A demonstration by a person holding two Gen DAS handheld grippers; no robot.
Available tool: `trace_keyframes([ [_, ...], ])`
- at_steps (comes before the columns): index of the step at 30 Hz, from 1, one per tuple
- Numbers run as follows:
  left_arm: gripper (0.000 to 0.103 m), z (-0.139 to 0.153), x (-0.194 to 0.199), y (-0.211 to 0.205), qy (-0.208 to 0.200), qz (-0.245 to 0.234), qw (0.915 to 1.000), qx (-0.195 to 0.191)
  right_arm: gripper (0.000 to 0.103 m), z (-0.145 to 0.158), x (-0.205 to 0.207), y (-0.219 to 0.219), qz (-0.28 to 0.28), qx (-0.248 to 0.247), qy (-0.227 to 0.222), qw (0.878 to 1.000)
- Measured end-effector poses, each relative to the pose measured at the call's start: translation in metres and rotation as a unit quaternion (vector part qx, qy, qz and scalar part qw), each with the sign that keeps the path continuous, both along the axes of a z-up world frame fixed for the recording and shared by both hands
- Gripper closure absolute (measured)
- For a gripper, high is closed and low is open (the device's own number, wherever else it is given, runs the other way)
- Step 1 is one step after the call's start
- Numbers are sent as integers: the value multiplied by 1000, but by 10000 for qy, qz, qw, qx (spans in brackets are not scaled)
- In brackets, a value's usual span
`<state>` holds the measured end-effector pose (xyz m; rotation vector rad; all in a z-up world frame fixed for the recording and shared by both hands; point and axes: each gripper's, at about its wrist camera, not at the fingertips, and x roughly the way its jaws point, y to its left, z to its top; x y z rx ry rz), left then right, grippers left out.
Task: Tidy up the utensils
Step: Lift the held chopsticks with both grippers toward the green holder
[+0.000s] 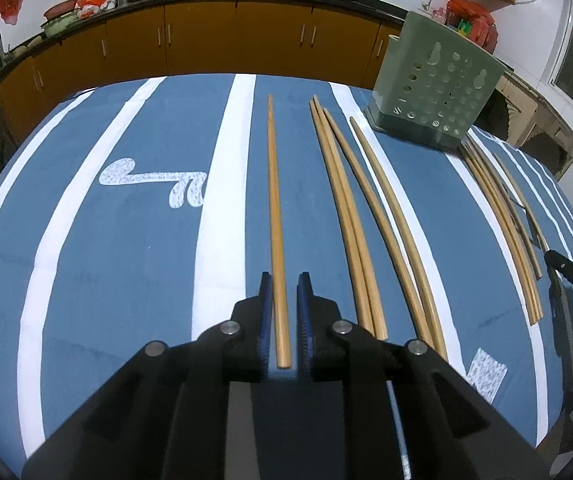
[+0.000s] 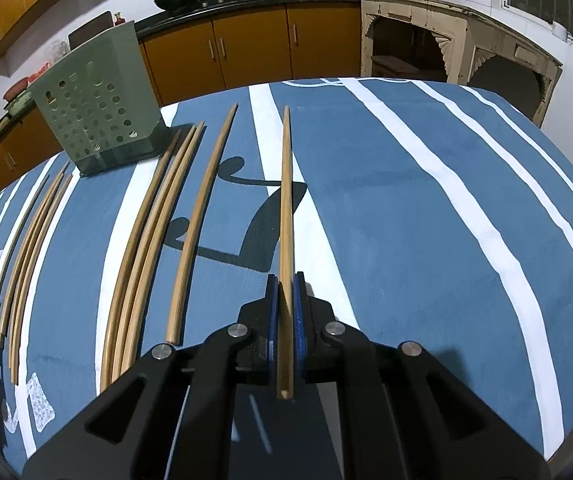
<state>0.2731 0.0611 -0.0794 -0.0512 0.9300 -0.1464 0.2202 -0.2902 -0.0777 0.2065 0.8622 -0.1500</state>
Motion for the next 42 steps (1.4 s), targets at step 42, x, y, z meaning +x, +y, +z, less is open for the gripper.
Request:
trace_keyframes([
  [42,95,155,-46,21,-2361,268,9708,-328,95,130,-47,-14,-47,-15,-2478,9688],
])
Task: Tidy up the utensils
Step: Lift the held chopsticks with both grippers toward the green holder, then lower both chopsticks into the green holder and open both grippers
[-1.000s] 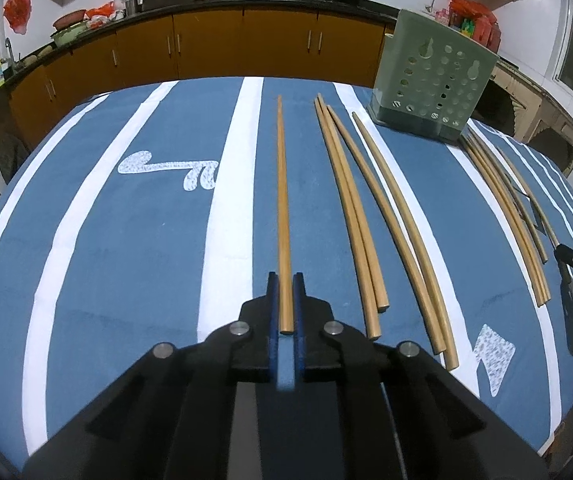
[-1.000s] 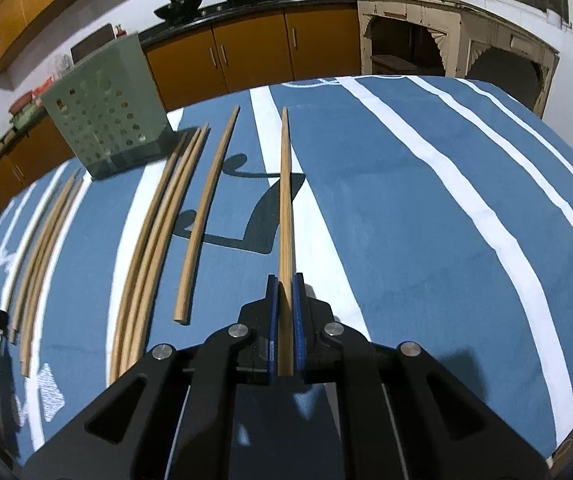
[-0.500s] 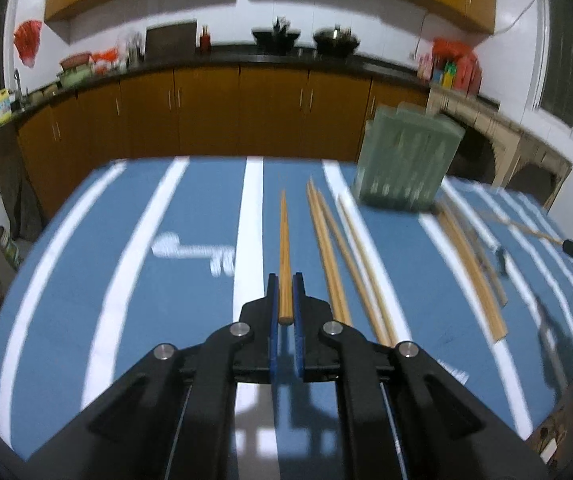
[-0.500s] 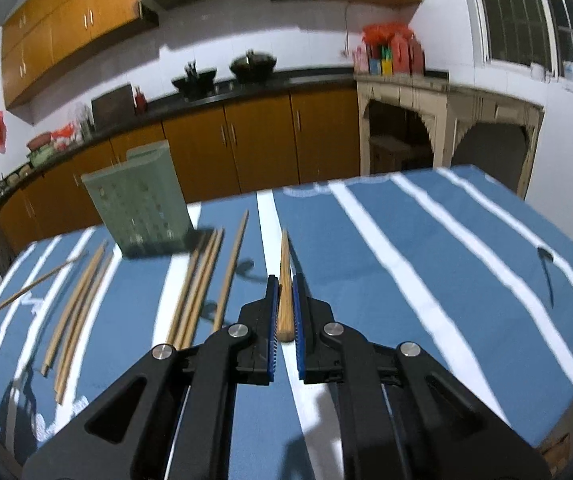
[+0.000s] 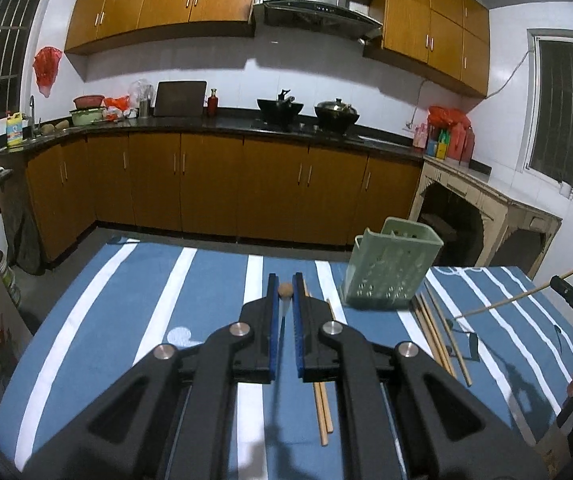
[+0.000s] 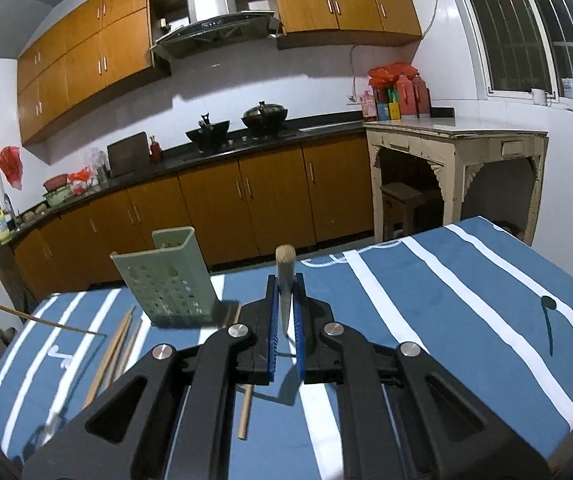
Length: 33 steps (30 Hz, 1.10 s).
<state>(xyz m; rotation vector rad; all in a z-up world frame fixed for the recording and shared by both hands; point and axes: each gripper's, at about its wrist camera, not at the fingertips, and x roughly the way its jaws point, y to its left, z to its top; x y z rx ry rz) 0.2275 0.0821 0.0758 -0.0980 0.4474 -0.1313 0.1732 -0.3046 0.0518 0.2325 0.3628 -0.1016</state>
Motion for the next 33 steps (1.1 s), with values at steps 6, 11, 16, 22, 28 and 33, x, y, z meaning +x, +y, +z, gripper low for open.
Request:
trace_keyframes([
  [6,96,10,7,-2,-82,34,10000,-25,95,7,8,0,64,76,-35,9999],
  [11,96,27,14,-2,-202,18,9998,0,95,15,15,-5,96,216,-35,9997],
  [16,96,47,16,-3,-407,12,9992,41,95,32,21,-7,98,213,-112,9997],
  [22,96,76,20,-9,-601,-49,9982,41,95,61,25,-4,289,232,-272,9989],
  [28,96,132,31,-23,-1014,-180,9946,-110,95,114,29,0,525,330,-774,9951],
  [33,96,184,43,-37,-1528,-158,9876,-337,95,146,48,11,792,542,-1111,9892],
])
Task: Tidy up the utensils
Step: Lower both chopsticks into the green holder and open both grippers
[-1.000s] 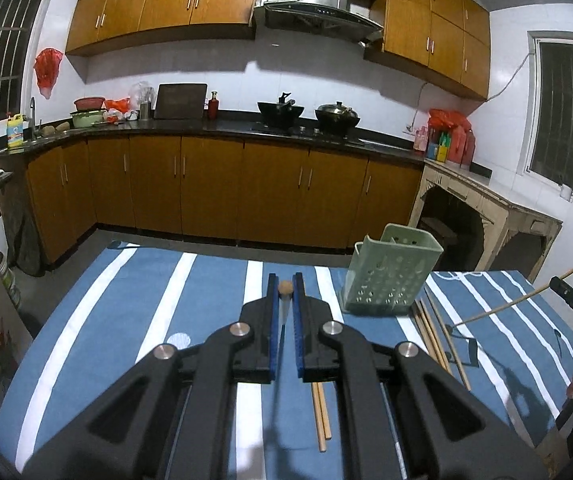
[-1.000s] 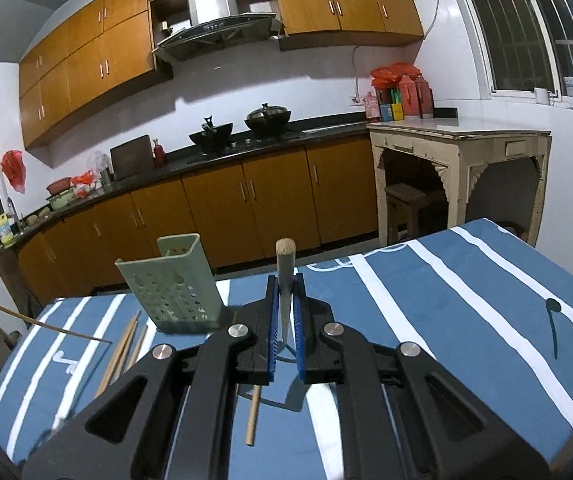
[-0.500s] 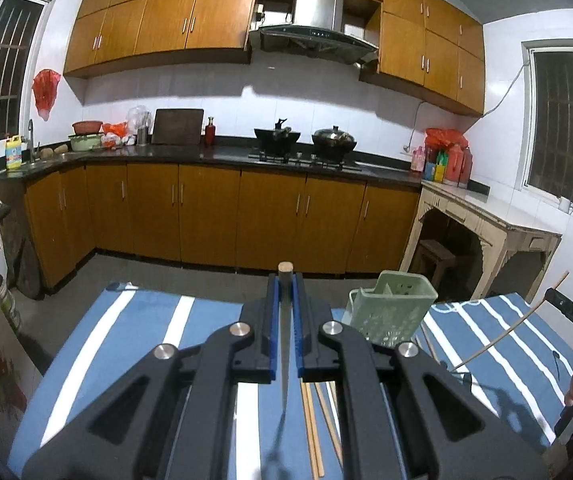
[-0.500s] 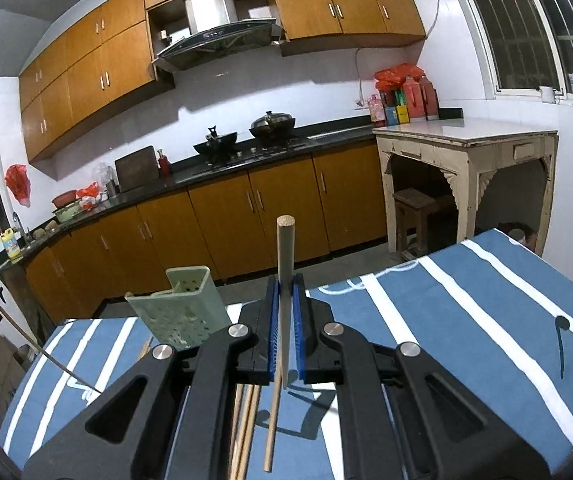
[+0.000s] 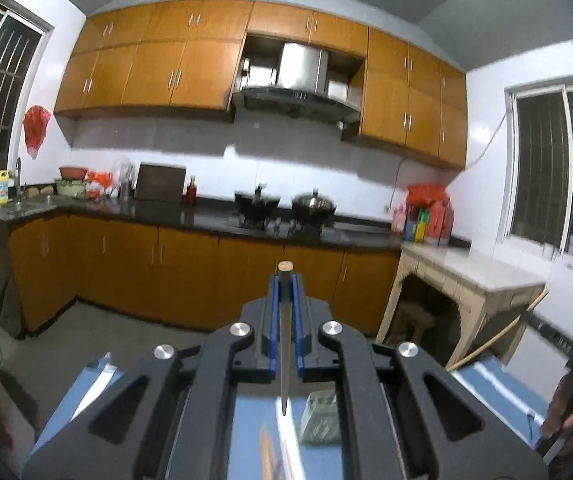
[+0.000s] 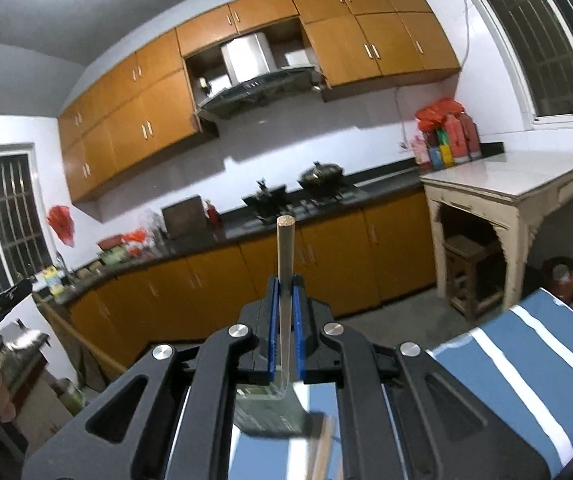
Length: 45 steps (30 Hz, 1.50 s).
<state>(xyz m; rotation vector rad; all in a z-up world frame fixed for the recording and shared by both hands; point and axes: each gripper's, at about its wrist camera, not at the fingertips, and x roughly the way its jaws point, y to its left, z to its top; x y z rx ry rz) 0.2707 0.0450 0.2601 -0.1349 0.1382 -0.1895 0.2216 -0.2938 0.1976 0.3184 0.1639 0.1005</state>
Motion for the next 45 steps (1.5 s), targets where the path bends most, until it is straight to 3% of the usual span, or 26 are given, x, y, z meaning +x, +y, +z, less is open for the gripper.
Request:
trace_keyframes([
  [5,96,21,21,-16,-176,-90,9993,-326,95,6,24,16,205,24,-60,9998],
  [9,96,15,45,-39,-99,-157,9992,-364,95,-10,48,29,272,-214,175,9992],
  [17,96,-42,90,-71,472,-283,9985,-64,95,-53,82,40,424,-305,795,9955],
  [24,96,-83,110,-71,986,-338,9945,-92,95,-69,94,46,521,-319,1104,9920],
  [30,95,-111,121,-77,1395,-340,9896,105,95,-79,100,49,562,-332,1319,9891],
  [32,95,-115,121,-75,1495,-324,9882,106,91,-80,99,49,552,-328,1380,9883],
  [35,83,-114,115,-68,1460,-283,9888,116,63,-77,94,45,434,-318,1314,9899],
  [37,74,-109,108,-62,1395,-237,9899,100,63,-72,87,43,381,-291,1232,9912],
  [45,63,-102,60,-25,1264,36,9920,14,55,-56,35,28,169,-326,909,9952],
])
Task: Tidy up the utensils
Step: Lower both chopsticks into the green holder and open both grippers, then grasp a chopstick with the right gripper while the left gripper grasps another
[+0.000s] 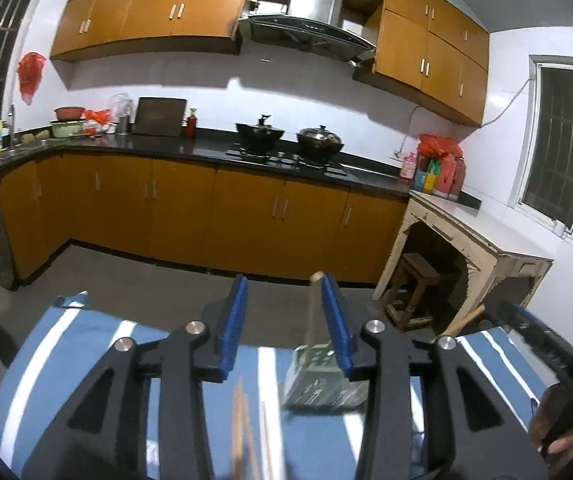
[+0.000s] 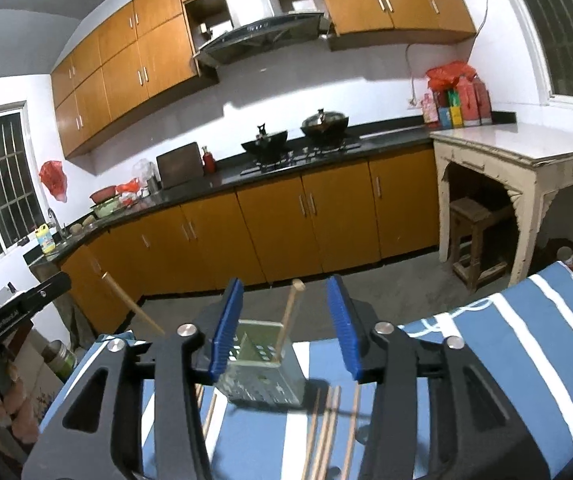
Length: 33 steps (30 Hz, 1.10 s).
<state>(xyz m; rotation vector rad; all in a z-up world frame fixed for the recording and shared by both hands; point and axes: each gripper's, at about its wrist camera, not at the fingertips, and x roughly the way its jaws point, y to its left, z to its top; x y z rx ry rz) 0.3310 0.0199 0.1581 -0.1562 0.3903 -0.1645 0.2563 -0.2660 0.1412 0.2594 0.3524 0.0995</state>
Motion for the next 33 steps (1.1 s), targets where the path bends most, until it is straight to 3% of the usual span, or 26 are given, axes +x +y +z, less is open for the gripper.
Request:
trace_keyframes([
  [5,55,-30,-40,27,154,194,9996,162,55,-41,-32,-9,-145,-240,439,9986],
  [12,55,-120,-66,53,1032,417,9926,478,55,-145,-32,-11,-226,-82,1769,9839],
  [16,55,-161,-69,59,1504,418,9865,488,64,-187,-20,2,-111,-174,2283,9734],
  [21,55,-191,-69,54,1884,279,9802,539,71,-213,-5,11,-50,-324,2629,9643],
  [24,55,-200,-68,47,1969,150,9787,561,73,-214,-2,19,-95,-625,2536,9652],
  [26,55,-203,-66,42,2005,63,9780,566,88,-215,-3,23,-146,-848,2509,9642],
  [27,56,-205,-66,40,2024,4,9777,562,91,-216,-5,23,-190,-953,2483,9638],
  [28,58,-205,-65,37,2043,-40,9773,559,95,-216,-6,21,-200,-952,2475,9640],
  [33,67,-212,-63,20,2135,-295,9739,706,95,-216,-8,-6,-507,-590,2529,9643],
])
